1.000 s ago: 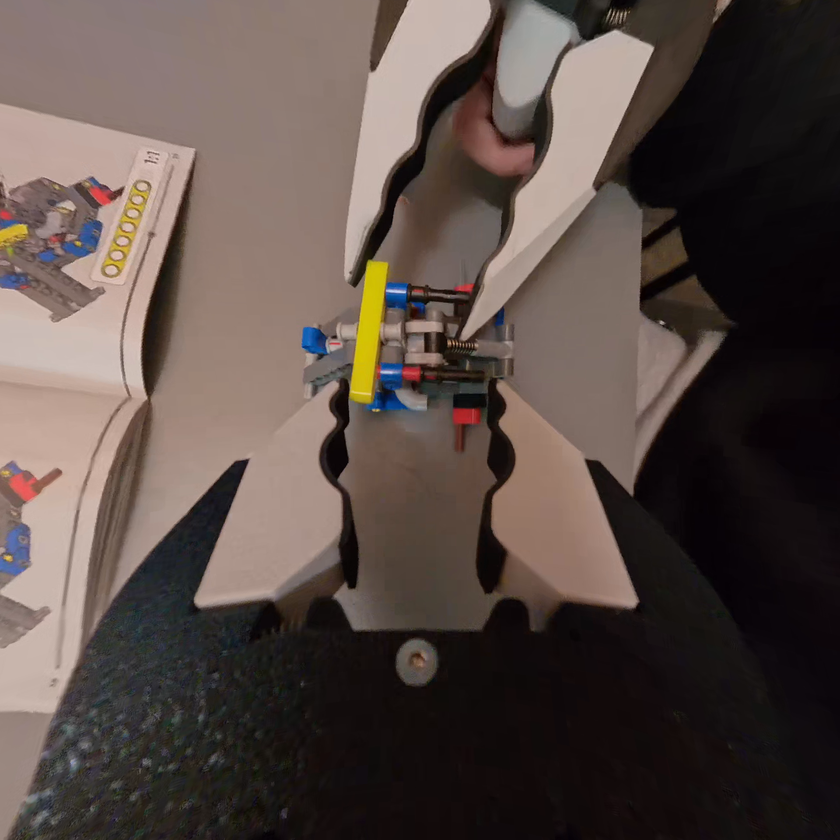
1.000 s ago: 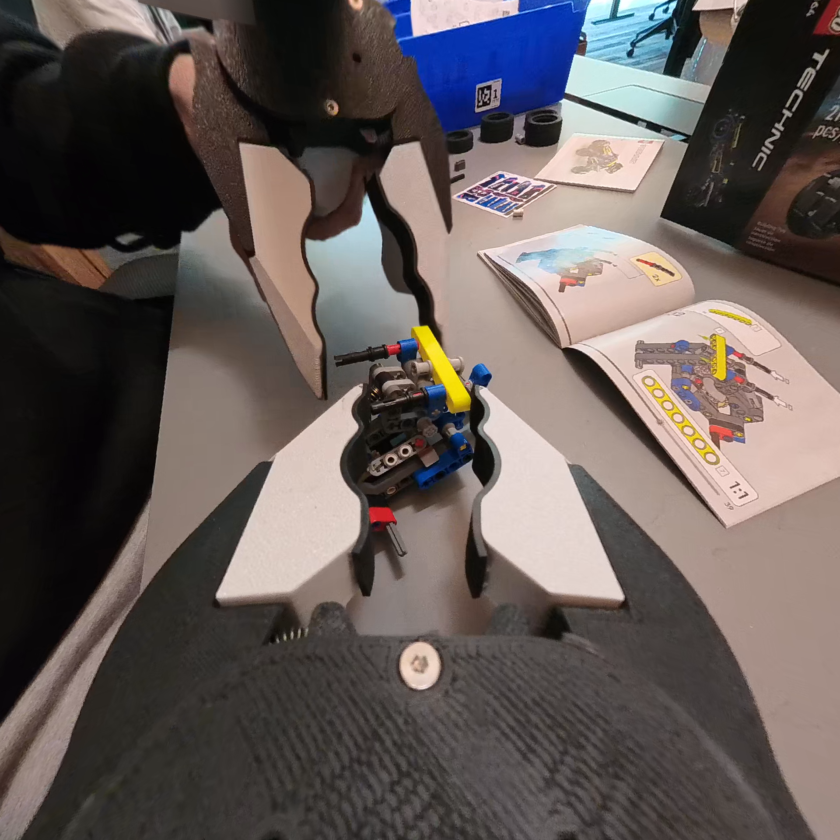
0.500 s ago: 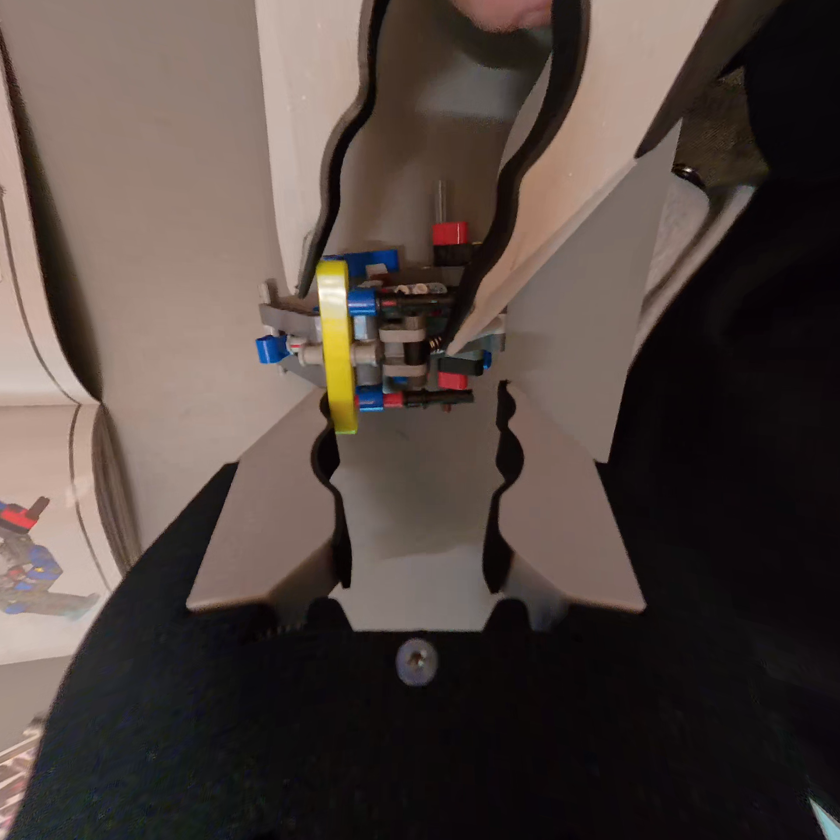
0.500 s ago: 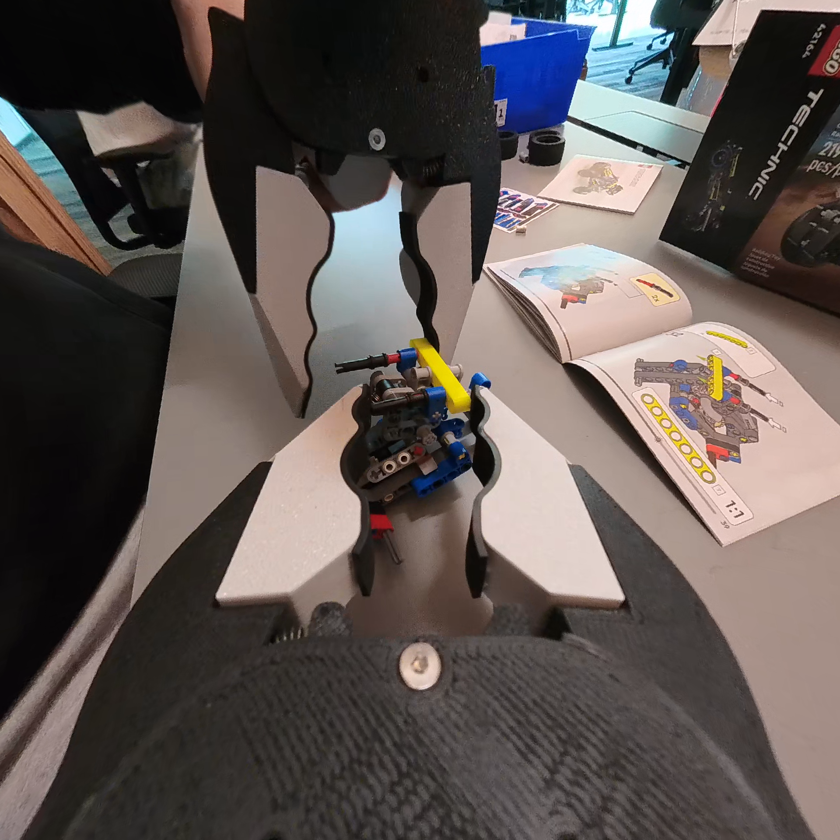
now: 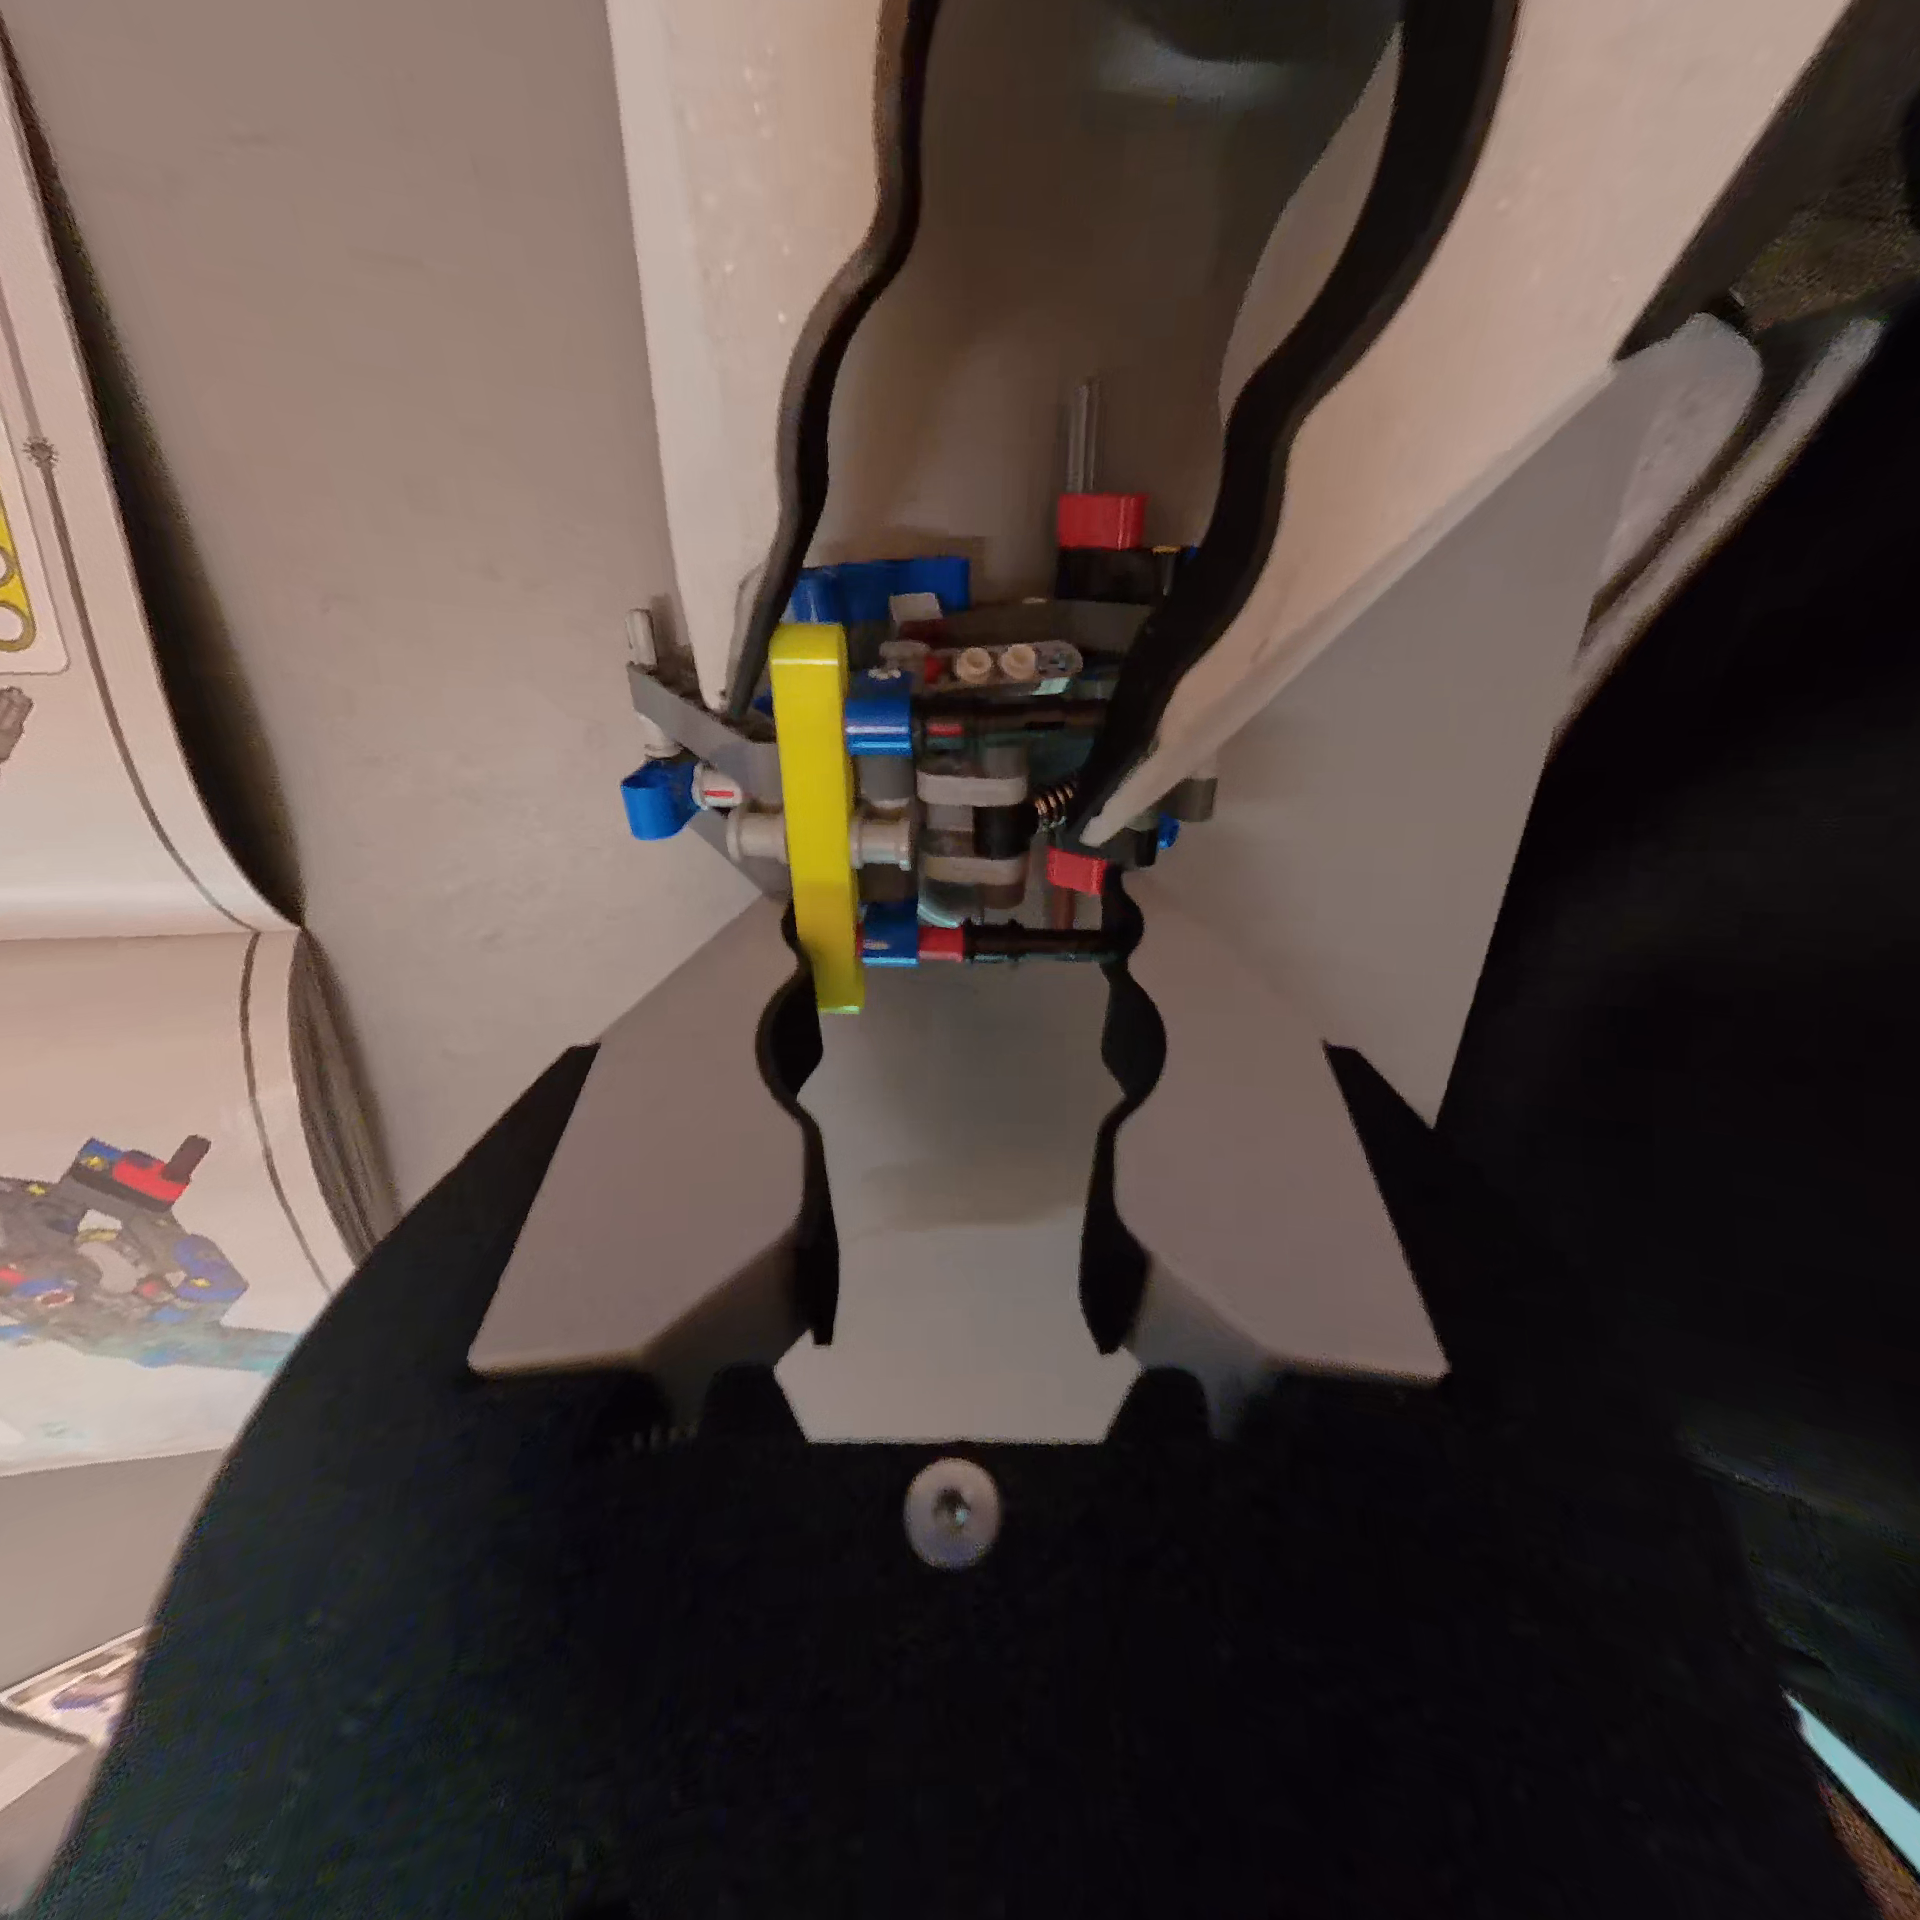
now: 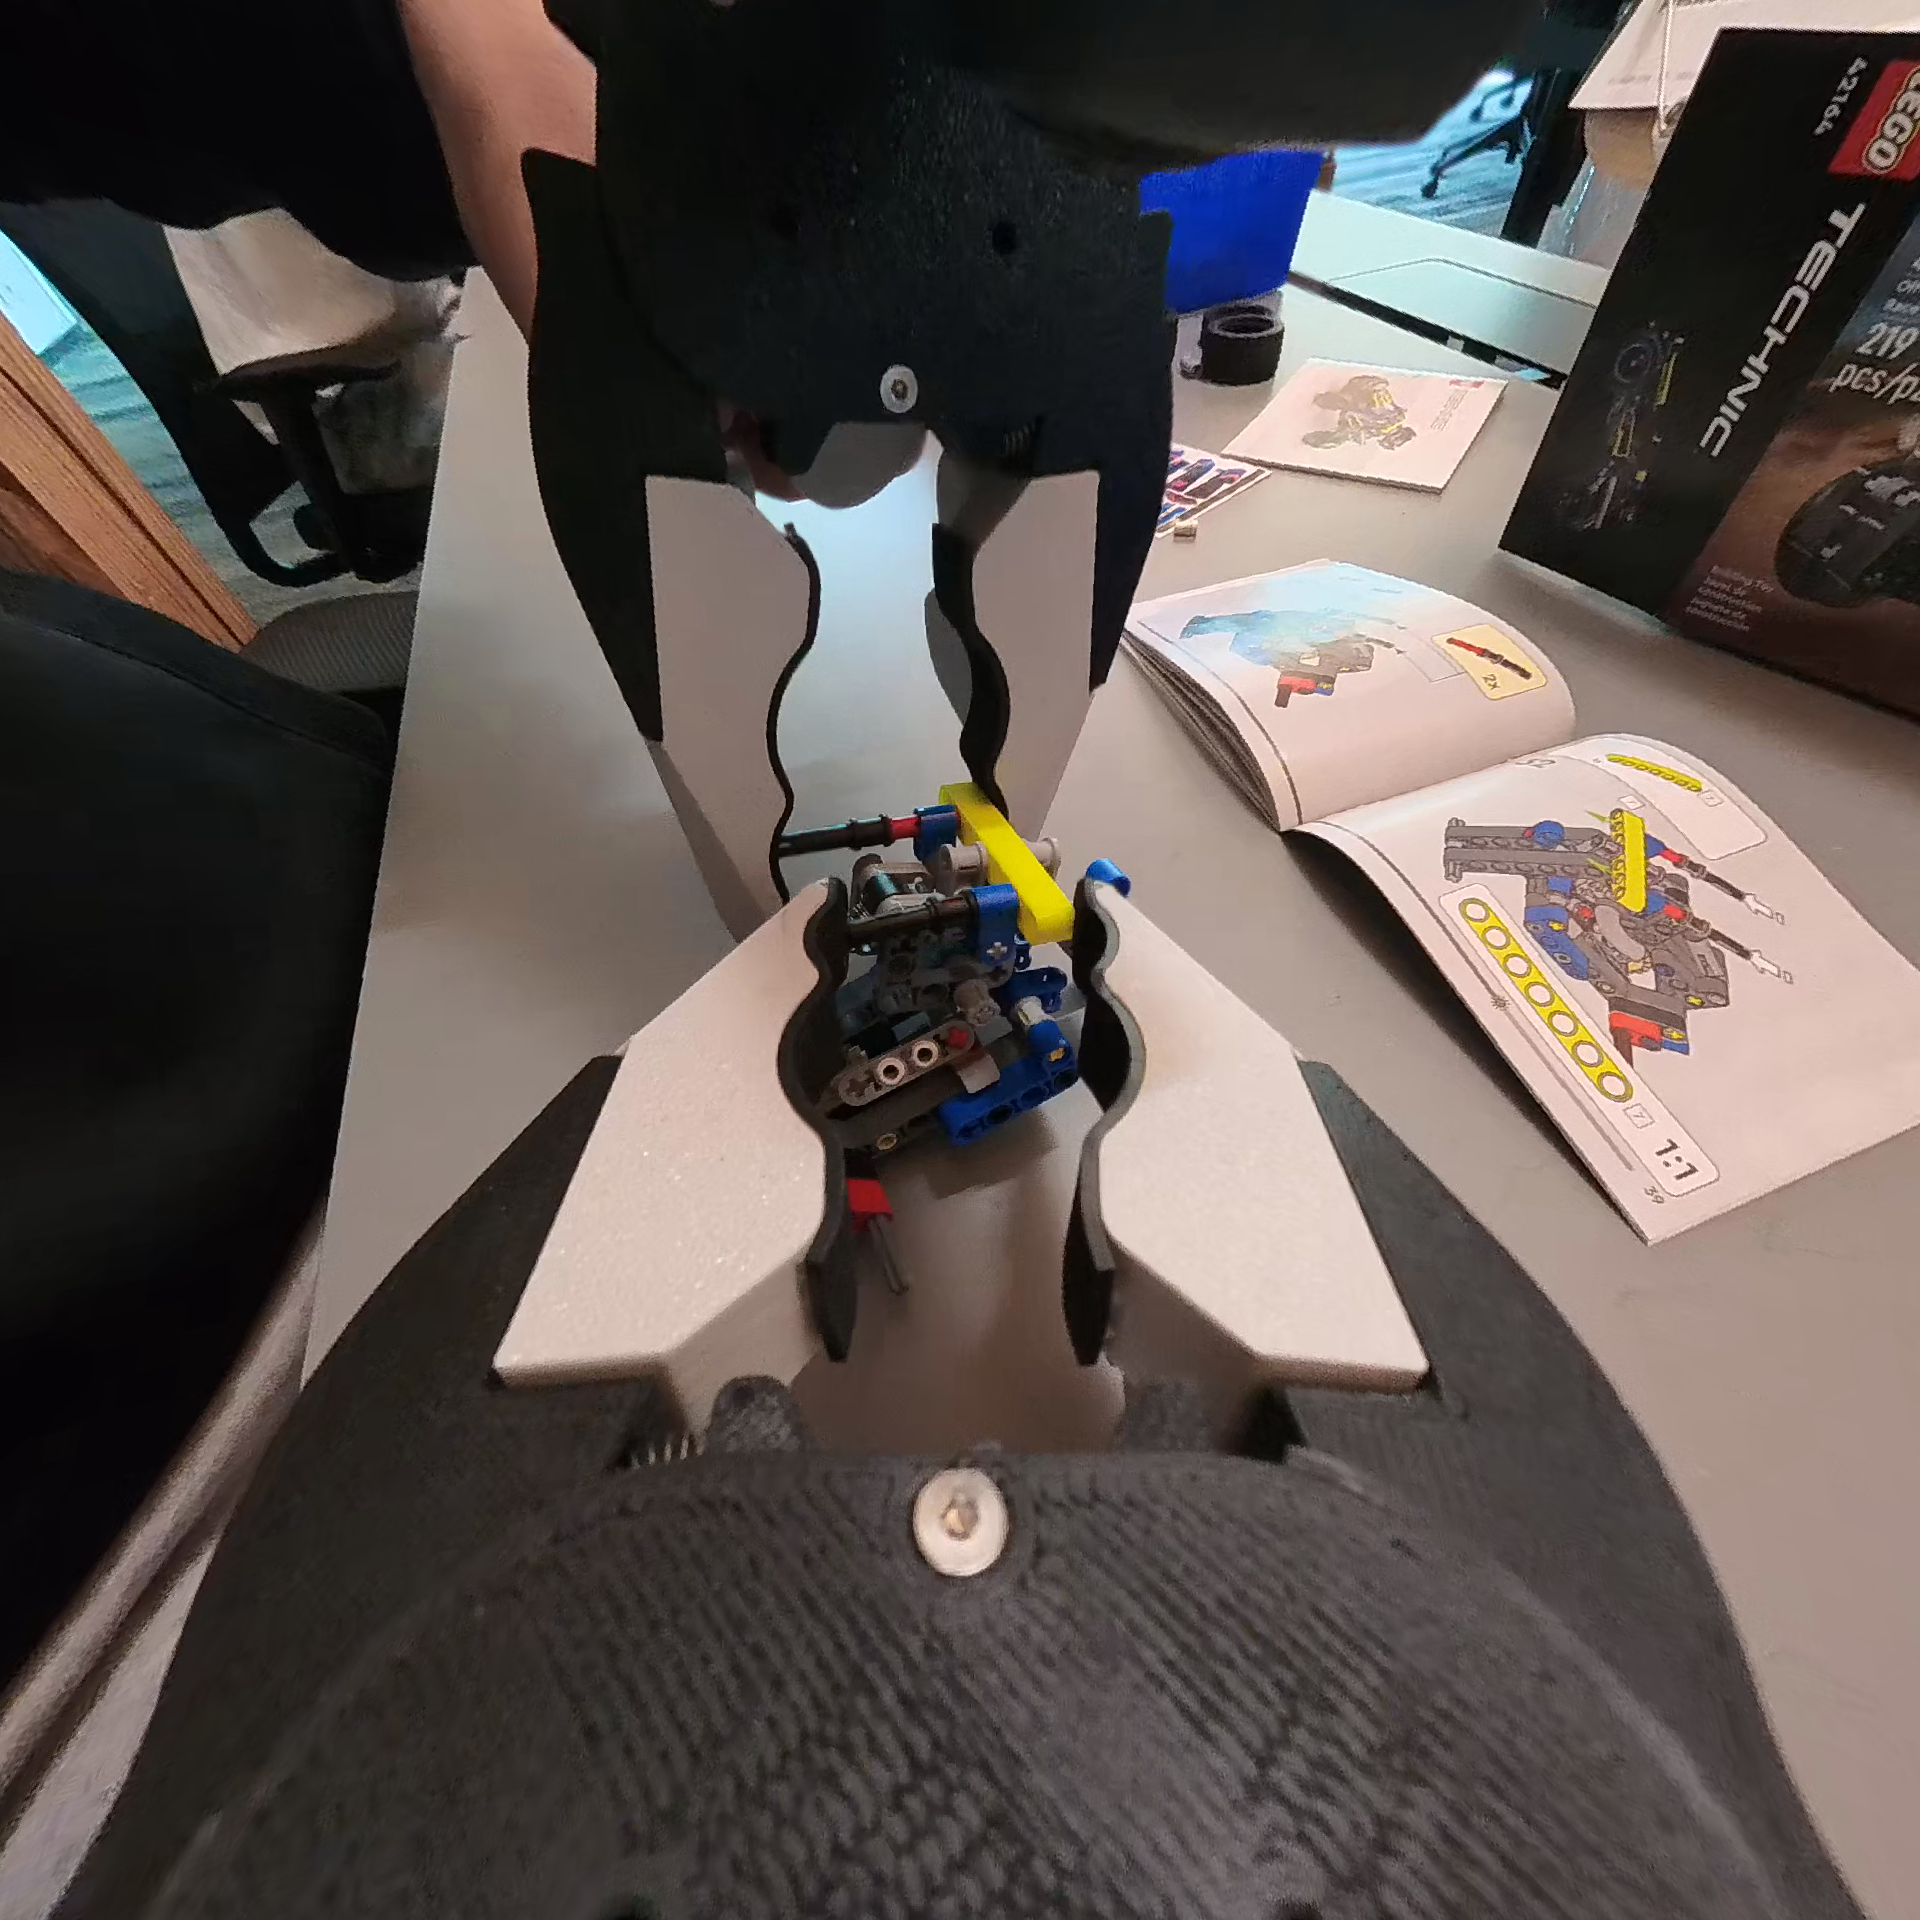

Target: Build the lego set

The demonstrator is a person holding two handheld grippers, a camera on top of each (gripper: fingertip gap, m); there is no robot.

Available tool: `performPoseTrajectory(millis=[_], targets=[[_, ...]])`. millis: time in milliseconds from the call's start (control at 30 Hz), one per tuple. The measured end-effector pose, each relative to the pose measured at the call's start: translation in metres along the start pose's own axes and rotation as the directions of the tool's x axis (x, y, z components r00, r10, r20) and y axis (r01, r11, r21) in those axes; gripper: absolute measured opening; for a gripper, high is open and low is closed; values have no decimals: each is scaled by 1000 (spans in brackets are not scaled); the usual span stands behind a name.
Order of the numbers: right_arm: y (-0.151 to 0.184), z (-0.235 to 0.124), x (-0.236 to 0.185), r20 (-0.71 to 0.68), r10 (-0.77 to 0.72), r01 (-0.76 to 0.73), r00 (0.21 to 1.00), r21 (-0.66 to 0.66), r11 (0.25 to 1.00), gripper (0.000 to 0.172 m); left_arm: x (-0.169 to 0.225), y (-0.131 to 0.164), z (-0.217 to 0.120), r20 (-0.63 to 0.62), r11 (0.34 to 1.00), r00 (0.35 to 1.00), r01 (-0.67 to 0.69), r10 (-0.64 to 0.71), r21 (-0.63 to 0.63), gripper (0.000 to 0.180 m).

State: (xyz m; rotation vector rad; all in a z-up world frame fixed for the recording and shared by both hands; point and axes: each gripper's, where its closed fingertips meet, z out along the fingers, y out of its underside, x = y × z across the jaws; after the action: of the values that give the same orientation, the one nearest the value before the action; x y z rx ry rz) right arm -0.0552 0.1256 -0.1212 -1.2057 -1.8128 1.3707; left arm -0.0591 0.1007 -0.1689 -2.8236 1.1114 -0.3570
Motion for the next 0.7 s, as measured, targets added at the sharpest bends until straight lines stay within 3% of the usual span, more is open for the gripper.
performPoseTrajectory(millis=[33, 300, 700], targets=[[0, 0, 0, -1, -1, 1, 1000, -1, 1000, 42, 0, 1, 0, 7, 1000, 1000, -12, 12, -6, 49], [2, 2, 0, -10, 5, -5, 1000, -14, 1000, 41, -3, 6, -1, 10, 993, 995, -95, 96, -68, 50], [3, 4, 2, -35, 6, -7, 999, -28, 1000, 41, -5, 8, -3, 24, 988, 996, -84, 88, -129, 47]])
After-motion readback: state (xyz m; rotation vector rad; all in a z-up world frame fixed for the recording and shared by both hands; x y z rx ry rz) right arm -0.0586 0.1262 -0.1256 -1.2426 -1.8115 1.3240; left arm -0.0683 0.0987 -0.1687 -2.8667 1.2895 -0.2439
